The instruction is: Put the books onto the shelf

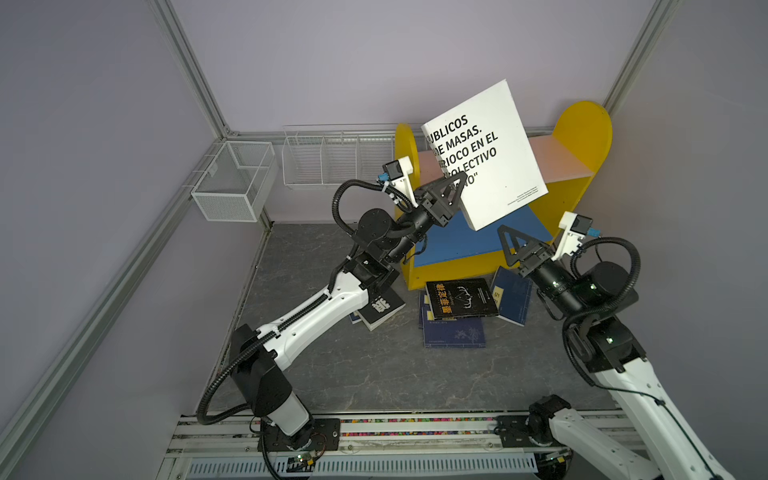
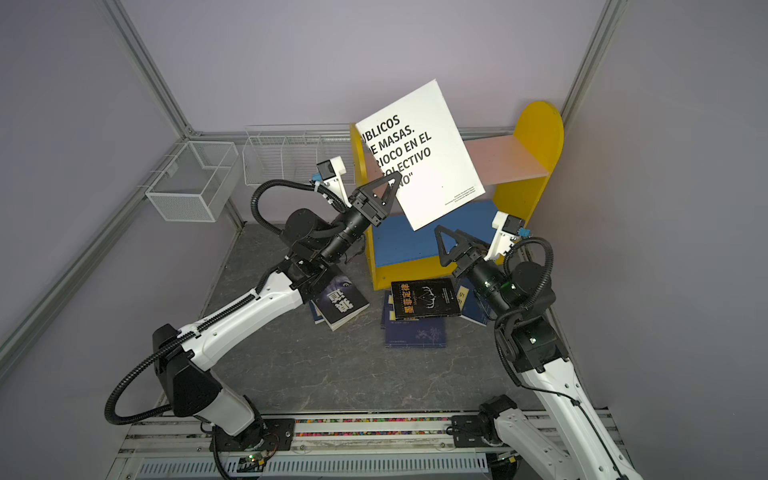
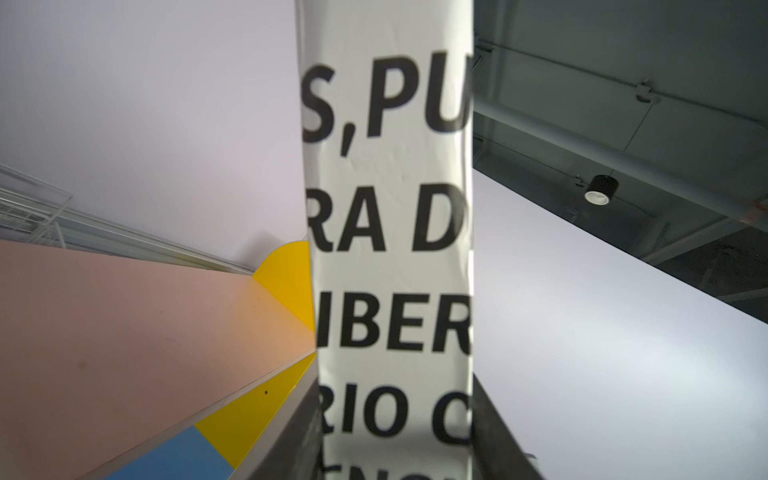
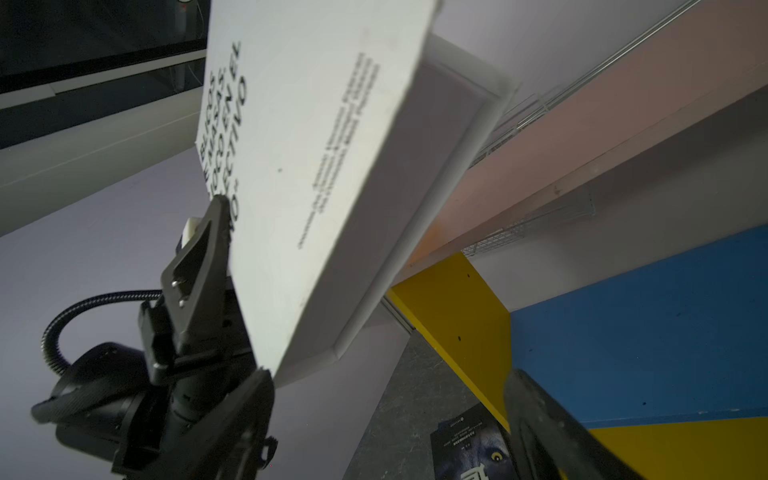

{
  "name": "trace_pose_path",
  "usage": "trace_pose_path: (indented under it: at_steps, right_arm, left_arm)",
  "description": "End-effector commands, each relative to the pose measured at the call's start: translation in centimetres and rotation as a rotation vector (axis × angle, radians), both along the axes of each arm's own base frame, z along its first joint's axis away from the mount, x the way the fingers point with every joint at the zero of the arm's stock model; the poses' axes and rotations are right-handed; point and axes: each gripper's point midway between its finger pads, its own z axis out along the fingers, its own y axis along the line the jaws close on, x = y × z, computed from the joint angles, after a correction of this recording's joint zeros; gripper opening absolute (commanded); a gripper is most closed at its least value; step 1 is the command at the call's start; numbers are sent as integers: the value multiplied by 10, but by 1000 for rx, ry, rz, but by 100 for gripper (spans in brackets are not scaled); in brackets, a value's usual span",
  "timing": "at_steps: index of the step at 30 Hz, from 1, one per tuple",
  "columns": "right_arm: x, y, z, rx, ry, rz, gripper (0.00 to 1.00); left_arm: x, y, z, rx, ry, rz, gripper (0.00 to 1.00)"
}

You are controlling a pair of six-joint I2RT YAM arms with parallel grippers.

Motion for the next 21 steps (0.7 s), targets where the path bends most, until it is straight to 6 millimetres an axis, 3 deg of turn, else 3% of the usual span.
trace_pose_path:
  at_steps: [1, 5, 11, 15, 21]
  right_arm:
    - [-5, 6, 23, 161, -72, 170, 89]
    - [-22, 11, 33, 165, -188, 264, 89]
    - [-46, 14, 29, 120, -260, 308, 89]
    - [-29, 11, 26, 137, -244, 267, 89]
    - [-11, 18, 38, 199, -259, 318, 89]
  left_arm:
    - [-13, 6, 27, -125, -53, -45, 4]
    - [-8, 1, 22, -95, -40, -34, 4]
    - [-2, -5, 19, -77, -16, -31, 4]
    - [-7, -10, 21, -108, -11, -102, 4]
    - [-11, -16, 12, -114, 29, -169, 4]
